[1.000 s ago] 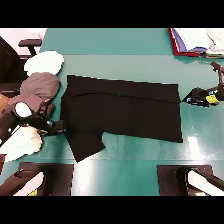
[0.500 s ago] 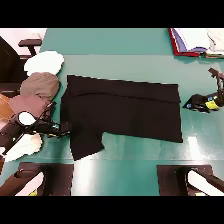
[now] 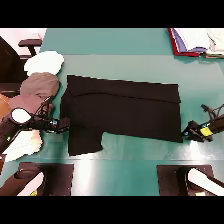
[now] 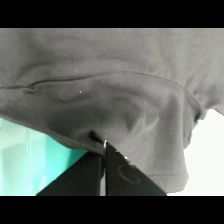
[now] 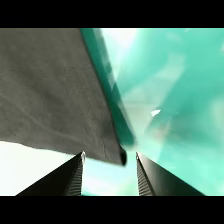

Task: Fold the shirts.

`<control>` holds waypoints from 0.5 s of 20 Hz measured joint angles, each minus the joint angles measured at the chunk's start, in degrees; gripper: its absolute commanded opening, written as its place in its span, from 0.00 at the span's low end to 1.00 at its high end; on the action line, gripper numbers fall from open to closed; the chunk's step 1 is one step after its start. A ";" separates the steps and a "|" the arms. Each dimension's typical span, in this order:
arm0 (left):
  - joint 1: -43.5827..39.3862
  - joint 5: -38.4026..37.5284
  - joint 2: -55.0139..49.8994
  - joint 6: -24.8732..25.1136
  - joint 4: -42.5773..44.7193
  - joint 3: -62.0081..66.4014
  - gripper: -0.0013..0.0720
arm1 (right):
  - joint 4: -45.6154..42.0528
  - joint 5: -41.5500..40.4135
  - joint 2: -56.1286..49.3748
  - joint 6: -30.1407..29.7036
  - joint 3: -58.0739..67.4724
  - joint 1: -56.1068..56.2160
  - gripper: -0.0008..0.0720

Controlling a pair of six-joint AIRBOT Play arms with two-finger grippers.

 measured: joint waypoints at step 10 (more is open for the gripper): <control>0.00 -8.68 7.74 -2.21 3.74 1.44 0.05 | -0.74 -0.39 1.38 -1.42 0.11 5.64 0.03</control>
